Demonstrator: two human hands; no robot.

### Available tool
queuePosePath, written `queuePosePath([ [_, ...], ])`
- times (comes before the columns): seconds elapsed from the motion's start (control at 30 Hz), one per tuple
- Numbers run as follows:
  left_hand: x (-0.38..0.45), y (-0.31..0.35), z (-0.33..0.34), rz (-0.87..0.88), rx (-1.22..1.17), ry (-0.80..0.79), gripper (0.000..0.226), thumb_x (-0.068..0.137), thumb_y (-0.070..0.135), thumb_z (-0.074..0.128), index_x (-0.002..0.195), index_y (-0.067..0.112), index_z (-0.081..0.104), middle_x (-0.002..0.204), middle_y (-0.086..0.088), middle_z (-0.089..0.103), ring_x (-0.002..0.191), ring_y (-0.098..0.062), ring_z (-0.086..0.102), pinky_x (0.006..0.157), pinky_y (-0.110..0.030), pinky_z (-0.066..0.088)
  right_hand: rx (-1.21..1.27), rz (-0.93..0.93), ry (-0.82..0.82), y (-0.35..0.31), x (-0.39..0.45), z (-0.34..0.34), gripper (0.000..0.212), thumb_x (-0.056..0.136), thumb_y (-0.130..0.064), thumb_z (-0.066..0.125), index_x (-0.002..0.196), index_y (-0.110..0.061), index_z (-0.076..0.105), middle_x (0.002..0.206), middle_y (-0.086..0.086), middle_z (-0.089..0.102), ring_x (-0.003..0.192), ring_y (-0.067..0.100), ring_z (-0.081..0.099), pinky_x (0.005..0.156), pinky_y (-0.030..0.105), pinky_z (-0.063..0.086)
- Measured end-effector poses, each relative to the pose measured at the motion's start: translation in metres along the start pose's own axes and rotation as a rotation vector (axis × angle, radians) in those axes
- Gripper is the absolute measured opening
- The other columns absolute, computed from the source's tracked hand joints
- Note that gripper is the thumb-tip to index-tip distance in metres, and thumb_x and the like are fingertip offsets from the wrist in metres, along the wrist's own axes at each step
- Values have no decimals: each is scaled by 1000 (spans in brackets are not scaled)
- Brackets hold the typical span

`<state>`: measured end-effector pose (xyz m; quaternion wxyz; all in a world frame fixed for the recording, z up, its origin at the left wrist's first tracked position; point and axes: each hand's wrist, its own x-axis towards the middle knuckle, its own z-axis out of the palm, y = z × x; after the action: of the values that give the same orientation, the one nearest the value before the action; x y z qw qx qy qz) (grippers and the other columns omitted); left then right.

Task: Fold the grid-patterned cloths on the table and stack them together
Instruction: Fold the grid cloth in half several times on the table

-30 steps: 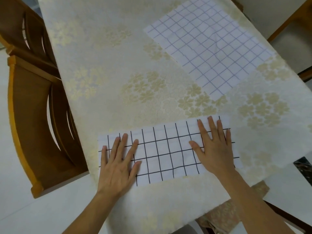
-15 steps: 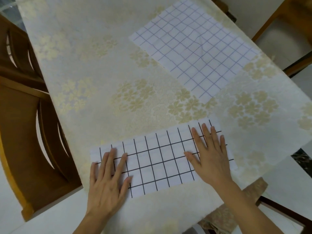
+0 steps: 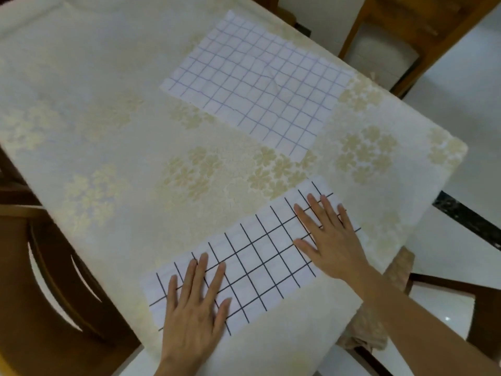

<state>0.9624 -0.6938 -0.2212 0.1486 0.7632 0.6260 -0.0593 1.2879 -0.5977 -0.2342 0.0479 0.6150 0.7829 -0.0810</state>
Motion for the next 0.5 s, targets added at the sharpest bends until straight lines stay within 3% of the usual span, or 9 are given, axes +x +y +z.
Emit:
queuePosePath([
  [0.17, 5, 1, -13, 59, -25, 40, 66, 96, 58, 29, 156, 32, 24, 166, -4, 16, 152, -27, 16, 119, -56, 12, 77, 124, 46, 2, -11, -7, 67, 101, -63, 18, 159, -30, 7, 168, 1, 3, 154, 25, -1, 122, 55, 13],
  [0.3, 56, 23, -36, 393, 11, 70, 59, 101, 50, 30, 156, 30, 24, 165, -2, 18, 152, -24, 19, 118, -60, 16, 191, 399, 151, 11, -42, -11, 63, 103, -53, 21, 158, -23, 20, 165, 3, 14, 153, 21, 4, 123, 50, 11],
  [0.5, 176, 97, -62, 852, 225, 55, 53, 101, 37, 31, 151, 22, 38, 159, -5, 34, 146, -25, 33, 117, -59, 25, 210, 553, 179, 27, -67, -6, 58, 101, -48, 26, 150, -20, 40, 160, 8, 31, 150, 26, 22, 120, 52, 20],
])
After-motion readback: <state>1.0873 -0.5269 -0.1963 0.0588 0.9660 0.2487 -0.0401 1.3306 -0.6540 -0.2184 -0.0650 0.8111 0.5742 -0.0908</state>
